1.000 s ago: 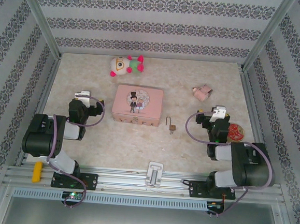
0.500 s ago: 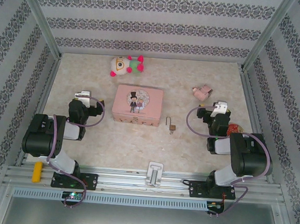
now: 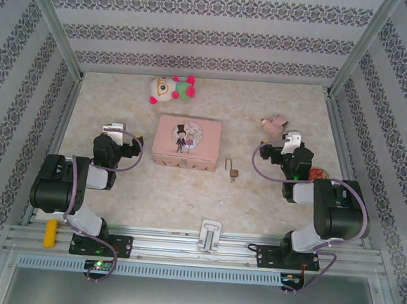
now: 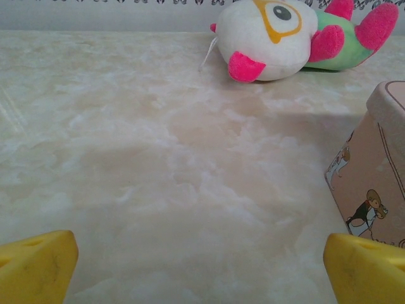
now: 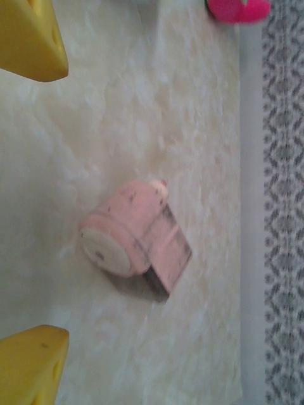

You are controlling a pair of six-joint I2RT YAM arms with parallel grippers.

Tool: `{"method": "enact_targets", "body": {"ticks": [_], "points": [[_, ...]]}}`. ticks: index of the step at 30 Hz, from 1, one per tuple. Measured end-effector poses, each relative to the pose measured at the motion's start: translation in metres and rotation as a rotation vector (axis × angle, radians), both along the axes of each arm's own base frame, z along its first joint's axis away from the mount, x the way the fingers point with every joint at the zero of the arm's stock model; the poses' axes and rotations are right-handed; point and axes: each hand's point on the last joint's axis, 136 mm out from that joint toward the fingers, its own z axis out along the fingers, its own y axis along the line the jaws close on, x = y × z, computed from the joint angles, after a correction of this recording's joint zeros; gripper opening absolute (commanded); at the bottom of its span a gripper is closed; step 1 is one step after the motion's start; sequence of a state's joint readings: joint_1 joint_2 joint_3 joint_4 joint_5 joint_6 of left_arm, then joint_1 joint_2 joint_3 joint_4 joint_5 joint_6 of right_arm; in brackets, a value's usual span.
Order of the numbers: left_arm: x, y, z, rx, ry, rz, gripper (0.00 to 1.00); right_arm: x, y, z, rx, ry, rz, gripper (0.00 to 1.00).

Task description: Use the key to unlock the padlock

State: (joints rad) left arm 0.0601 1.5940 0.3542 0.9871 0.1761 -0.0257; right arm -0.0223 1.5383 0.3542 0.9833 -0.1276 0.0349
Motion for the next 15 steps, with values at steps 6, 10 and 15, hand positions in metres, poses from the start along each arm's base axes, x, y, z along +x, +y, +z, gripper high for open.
{"method": "enact_targets", "body": {"ticks": [6, 10, 15], "points": [[0.000, 0.000, 0.000, 0.000, 0.000, 0.000, 0.99, 0.000, -0.018, -0.003, -0.017, 0.011, -0.117, 0.98], [0.000, 0.000, 0.000, 0.000, 0.000, 0.000, 0.99, 0.000, -0.023, -0.003, -0.025, 0.012, -0.142, 0.98], [0.000, 0.000, 0.000, 0.000, 0.000, 0.000, 0.99, 0.000, -0.026, -0.003, -0.030, 0.014, -0.157, 0.98]]}}
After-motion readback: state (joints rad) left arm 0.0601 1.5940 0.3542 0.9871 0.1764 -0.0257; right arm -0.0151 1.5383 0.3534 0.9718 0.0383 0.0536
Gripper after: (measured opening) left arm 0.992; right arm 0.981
